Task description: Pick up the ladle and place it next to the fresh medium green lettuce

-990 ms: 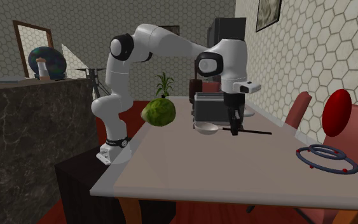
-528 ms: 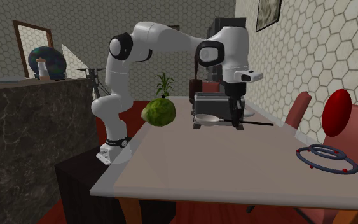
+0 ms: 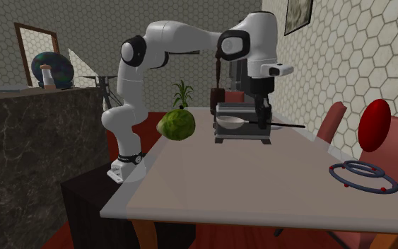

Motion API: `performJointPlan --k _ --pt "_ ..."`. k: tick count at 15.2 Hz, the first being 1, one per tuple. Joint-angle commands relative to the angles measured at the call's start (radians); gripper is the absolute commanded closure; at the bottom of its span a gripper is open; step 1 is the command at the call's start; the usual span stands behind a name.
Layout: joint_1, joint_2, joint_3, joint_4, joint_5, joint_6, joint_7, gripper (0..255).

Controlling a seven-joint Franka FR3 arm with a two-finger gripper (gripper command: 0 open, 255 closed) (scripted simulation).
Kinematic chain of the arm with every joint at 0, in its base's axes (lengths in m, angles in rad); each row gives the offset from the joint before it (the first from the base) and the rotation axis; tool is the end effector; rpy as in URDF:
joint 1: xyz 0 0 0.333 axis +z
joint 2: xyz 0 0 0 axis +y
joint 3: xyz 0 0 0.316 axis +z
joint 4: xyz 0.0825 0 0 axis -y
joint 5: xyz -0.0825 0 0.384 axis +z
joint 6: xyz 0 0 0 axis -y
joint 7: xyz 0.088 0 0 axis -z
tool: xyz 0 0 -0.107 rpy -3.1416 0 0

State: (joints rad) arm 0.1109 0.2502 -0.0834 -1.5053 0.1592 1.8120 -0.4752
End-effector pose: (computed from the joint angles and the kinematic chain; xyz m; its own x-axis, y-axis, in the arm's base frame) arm 0.6439 0.0366 0.5287 0.8875 0.4473 0.1110 0.4575 -0.8841 -0.0952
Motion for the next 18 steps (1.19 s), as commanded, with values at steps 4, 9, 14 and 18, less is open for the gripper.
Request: performJointPlan --k 4,9,14,18 --pt "-0.003 0.006 -0.001 0.075 -0.001 -0.069 0.007 255" --pt "-0.006 0.020 -0.002 0.162 -0.001 -0.142 0.016 255" --pt "0.027 -0.157 0.012 -0.072 -0.019 -0.078 0.051 255" --pt "0.051 -0.313 0.034 -0.265 -0.031 -0.036 0.093 255"
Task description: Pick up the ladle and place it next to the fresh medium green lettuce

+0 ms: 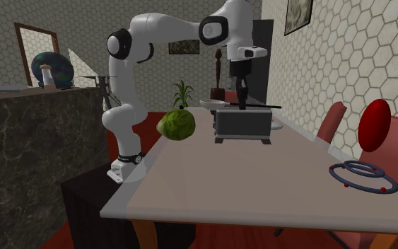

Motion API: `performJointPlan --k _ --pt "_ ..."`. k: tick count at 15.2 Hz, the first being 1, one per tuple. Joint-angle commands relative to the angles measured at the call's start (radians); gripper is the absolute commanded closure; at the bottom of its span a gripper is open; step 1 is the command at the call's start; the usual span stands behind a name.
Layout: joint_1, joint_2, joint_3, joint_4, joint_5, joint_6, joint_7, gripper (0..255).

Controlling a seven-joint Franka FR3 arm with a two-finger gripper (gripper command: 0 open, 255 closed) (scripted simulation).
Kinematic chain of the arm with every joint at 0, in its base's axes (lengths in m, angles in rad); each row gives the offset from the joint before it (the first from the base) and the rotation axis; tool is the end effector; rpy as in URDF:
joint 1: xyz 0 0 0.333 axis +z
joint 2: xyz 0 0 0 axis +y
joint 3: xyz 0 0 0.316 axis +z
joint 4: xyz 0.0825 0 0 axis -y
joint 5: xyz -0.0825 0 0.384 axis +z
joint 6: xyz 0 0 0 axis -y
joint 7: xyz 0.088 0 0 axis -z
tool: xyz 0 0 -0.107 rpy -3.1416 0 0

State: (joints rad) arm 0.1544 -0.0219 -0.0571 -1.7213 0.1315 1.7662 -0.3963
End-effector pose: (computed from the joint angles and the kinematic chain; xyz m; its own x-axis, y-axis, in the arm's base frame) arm 0.5583 0.0658 0.5832 0.8875 0.4474 0.1107 0.4576 -0.8840 -0.0960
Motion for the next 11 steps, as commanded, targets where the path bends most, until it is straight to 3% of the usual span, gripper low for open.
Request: performJointPlan --k 1,11 --pt "0.013 -0.078 0.014 -0.092 -0.005 0.017 0.026 255" --pt "0.062 -0.428 0.096 -0.438 0.007 0.029 0.151 255"
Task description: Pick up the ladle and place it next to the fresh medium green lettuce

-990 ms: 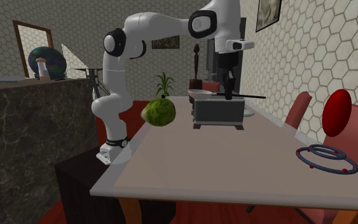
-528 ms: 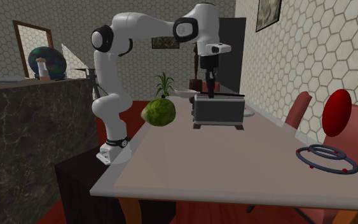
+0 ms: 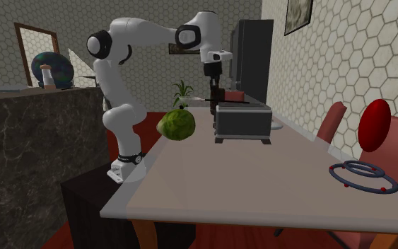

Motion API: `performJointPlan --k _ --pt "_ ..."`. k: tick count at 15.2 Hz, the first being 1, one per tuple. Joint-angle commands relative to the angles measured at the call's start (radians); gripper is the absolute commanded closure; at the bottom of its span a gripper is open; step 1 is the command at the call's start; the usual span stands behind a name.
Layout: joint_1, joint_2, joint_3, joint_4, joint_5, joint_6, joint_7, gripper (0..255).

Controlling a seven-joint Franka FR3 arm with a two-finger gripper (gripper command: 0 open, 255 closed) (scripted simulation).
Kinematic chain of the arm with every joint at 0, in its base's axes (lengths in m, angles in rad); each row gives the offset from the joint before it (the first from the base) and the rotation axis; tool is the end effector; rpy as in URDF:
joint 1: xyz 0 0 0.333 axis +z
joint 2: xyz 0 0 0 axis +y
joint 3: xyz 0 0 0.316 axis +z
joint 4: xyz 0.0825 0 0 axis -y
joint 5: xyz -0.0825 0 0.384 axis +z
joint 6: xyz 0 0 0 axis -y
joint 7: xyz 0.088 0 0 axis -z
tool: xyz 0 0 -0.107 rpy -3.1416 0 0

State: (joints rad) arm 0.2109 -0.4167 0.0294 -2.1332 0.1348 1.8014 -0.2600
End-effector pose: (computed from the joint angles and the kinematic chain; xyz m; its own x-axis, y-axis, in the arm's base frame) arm 0.4207 0.1166 0.5826 0.8871 0.4480 0.1113 0.4582 -0.8837 -0.0958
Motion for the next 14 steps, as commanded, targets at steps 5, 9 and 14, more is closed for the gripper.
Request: performJointPlan --k 5,9,14 --pt "0.034 -0.198 0.062 -0.153 0.032 -0.035 0.085 255" --pt "0.041 -0.231 0.074 -0.215 0.041 -0.003 0.093 255" --pt "0.043 -0.235 0.078 -0.285 0.047 0.062 0.086 255"
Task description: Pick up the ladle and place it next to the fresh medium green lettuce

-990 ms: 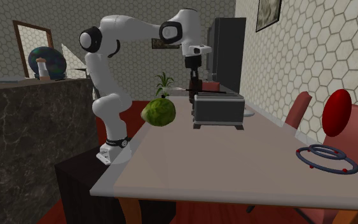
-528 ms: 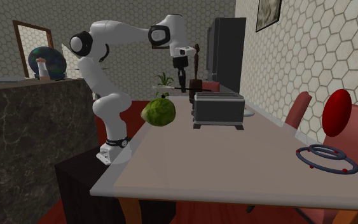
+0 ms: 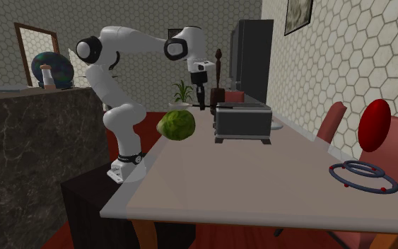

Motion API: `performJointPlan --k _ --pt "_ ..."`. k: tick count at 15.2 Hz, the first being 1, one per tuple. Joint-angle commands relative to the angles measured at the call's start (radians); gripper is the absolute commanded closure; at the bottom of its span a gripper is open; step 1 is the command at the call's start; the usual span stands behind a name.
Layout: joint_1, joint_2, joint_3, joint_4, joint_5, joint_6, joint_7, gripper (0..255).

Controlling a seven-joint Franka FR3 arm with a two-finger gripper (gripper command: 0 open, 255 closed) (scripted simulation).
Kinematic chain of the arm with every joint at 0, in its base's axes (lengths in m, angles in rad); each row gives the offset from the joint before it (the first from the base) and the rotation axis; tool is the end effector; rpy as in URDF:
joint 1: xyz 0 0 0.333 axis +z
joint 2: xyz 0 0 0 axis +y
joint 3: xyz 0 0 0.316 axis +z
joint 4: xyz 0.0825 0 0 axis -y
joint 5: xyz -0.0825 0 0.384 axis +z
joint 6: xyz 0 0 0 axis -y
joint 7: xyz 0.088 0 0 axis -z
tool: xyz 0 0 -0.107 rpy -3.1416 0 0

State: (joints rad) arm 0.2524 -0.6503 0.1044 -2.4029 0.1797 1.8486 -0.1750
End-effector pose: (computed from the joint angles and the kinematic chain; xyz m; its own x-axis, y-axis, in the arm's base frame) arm 0.3361 0.1465 0.5471 0.8875 0.4475 0.1101 0.4576 -0.8840 -0.0956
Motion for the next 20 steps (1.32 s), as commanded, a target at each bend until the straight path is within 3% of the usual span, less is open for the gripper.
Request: performJointPlan --k 1,20 --pt "0.002 -0.001 0.004 -0.028 0.004 0.028 -0.001 255" --pt "0.012 0.048 0.023 -0.251 0.033 0.299 -0.032 255"
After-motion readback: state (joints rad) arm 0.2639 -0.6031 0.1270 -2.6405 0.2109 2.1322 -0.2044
